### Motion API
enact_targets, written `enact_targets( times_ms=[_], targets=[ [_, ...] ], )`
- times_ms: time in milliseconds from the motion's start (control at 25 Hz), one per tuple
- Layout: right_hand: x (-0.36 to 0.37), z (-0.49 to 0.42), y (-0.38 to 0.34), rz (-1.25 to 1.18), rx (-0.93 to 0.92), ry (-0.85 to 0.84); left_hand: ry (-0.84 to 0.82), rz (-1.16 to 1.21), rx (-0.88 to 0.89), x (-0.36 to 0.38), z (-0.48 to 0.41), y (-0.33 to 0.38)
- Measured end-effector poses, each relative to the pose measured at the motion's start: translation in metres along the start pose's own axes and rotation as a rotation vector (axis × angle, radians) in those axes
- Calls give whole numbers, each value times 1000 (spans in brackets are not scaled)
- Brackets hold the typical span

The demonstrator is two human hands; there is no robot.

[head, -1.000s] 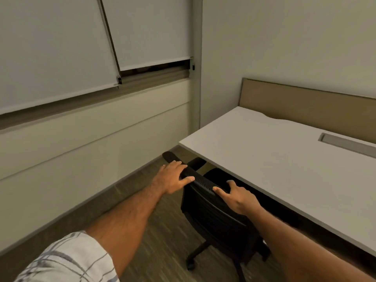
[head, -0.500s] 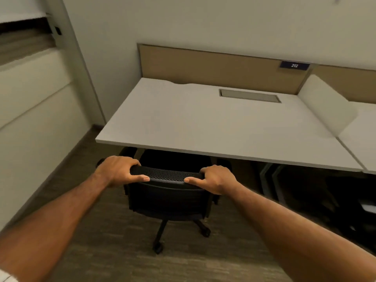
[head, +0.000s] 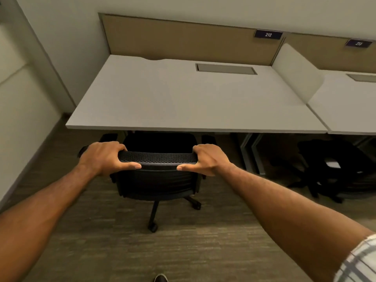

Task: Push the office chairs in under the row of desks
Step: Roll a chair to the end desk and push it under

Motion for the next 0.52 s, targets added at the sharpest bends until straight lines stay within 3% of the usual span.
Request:
enact_targets(
  times_ms=[320,520],
  targets=[
    [7,53,69,-78,-54,42,25,-27,-7,9,6,85],
    [9,84,98,-132,-38,59,-72,1,124,14,7,124]
  ],
)
Point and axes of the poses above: each hand's wrist, its own z-axis away from the middle knuckle, its own x-axis out of the palm, y = z × x, the point moved 8 cm from there along -z, towards the middle knuckle, and after that the axes turned 15 degrees about -y, right-handed, at the moved point
